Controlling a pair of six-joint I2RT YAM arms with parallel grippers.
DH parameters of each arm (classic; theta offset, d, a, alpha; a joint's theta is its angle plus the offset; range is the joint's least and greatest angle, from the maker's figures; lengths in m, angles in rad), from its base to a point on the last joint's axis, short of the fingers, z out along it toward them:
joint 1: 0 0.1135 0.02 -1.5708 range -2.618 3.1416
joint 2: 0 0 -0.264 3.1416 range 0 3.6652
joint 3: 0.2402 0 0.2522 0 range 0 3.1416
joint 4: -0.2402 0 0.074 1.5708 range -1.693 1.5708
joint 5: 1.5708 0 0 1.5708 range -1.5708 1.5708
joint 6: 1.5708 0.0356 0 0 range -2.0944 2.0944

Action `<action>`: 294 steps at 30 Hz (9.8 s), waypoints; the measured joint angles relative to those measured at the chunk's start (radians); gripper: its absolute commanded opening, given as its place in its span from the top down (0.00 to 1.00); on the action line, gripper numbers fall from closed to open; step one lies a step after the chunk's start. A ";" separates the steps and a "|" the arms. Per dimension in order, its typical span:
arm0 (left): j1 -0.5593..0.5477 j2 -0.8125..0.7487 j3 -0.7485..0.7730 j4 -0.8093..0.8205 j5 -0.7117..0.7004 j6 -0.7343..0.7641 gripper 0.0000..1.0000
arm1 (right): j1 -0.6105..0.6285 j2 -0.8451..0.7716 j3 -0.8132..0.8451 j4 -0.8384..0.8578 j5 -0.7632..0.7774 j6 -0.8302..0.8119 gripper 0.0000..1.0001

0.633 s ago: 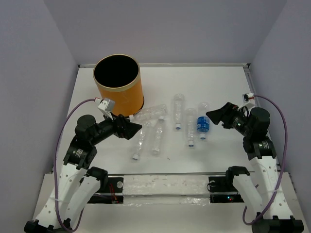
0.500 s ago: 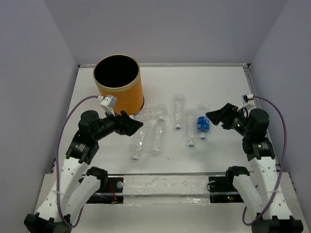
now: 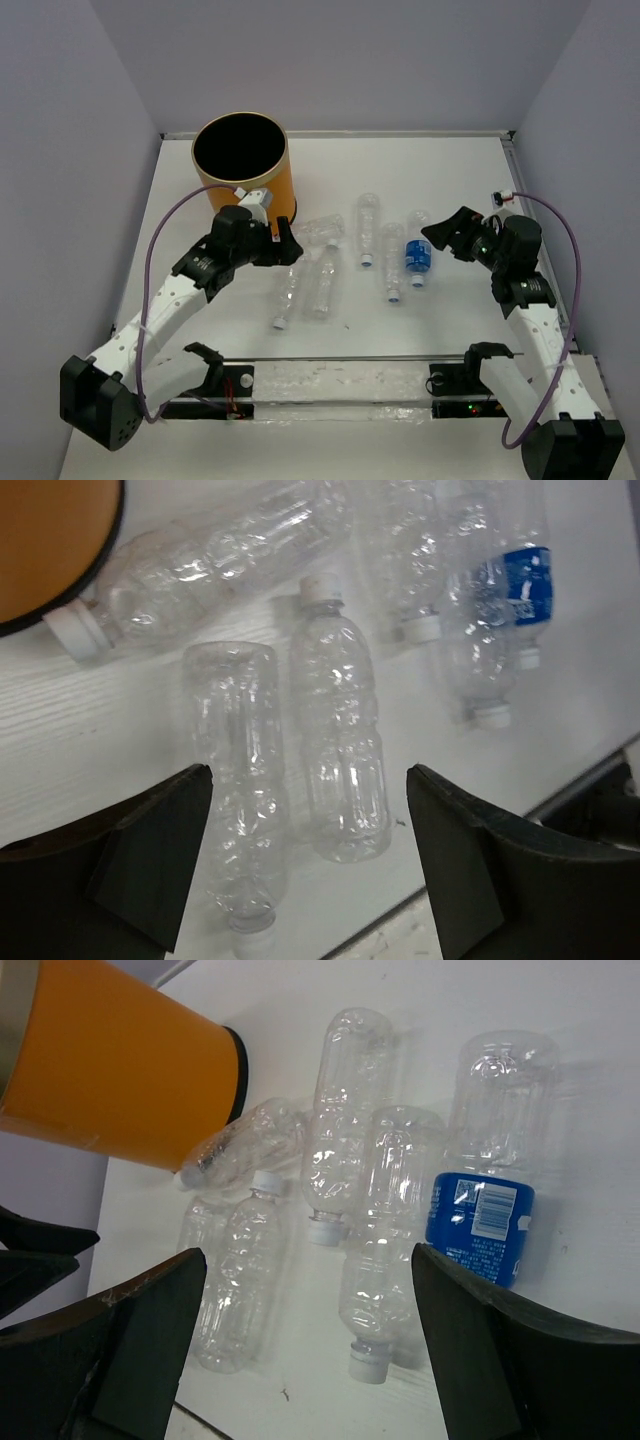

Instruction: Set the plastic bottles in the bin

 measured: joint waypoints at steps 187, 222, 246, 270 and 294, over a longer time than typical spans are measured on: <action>-0.215 0.529 -0.030 0.382 -0.156 -0.230 0.05 | 0.653 0.040 -0.071 0.182 0.704 0.012 0.06; -0.215 0.026 -0.135 0.219 -0.219 -0.206 0.45 | 0.339 0.656 -0.069 0.432 0.429 0.200 0.00; 0.044 0.191 0.588 0.186 -0.542 -0.115 0.45 | 0.335 0.639 -0.152 0.513 0.423 0.211 0.61; 0.191 0.532 0.598 0.540 -0.926 0.250 0.01 | 0.335 0.017 -0.257 0.237 0.388 0.148 0.68; 0.191 -0.372 0.035 0.150 -0.439 0.016 0.02 | 0.681 0.758 0.928 0.366 0.489 -0.176 0.69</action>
